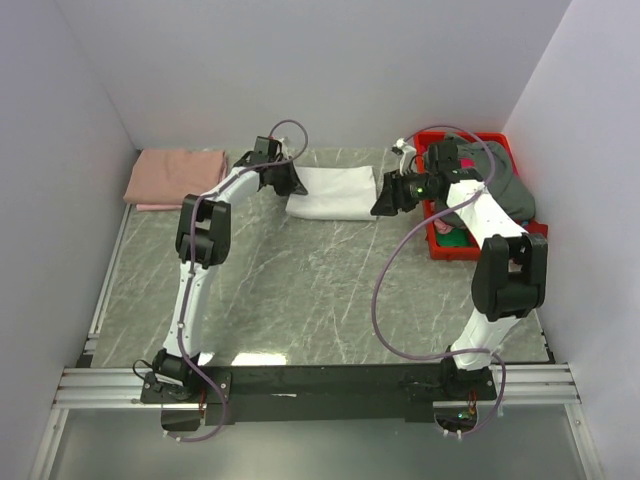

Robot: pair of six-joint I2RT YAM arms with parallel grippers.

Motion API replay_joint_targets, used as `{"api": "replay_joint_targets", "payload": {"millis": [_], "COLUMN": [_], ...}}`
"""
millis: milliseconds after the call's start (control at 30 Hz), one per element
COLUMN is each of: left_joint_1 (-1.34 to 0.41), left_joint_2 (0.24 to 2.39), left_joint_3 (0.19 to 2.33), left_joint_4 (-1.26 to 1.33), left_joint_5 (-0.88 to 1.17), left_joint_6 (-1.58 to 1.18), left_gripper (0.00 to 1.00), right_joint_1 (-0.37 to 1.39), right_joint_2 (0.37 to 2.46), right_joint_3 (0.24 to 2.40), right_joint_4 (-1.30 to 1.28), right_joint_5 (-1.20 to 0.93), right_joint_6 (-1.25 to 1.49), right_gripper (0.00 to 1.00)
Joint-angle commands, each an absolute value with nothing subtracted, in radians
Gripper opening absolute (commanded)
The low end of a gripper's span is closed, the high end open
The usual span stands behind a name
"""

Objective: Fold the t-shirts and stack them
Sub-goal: Neatly place the folded tshirt to the corner

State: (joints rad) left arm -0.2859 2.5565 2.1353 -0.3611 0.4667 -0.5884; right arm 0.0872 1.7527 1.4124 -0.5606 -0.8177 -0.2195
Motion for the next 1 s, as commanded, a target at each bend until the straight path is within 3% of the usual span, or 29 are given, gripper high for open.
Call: {"api": "replay_joint_targets", "payload": {"millis": [0, 133, 333, 967], "left_joint_1": [-0.304, -0.33, -0.351, -0.354], "left_joint_2": [2.403, 2.248, 2.123, 2.138], "left_joint_3": [2.047, 1.941, 1.816, 1.841], "left_joint_4": [-0.489, -0.482, -0.436, -0.284], "left_joint_5": [0.028, -0.303, -0.556, -0.87], "left_joint_6": [-0.43, -0.316, -0.152, 0.247], "left_gripper": [0.0, 0.0, 0.0, 0.0], "right_joint_1": [0.072, 0.068, 0.069, 0.069], "right_joint_2": [1.683, 1.674, 1.675, 1.689], "right_joint_3": [1.405, 1.404, 1.402, 1.404], "right_joint_4": [-0.525, -0.523, -0.523, -0.541], "right_joint_5": [-0.845, -0.842, -0.838, -0.887], "right_joint_6": [-0.207, -0.204, -0.204, -0.213], "right_gripper": [0.62, 0.62, 0.62, 0.62]}}
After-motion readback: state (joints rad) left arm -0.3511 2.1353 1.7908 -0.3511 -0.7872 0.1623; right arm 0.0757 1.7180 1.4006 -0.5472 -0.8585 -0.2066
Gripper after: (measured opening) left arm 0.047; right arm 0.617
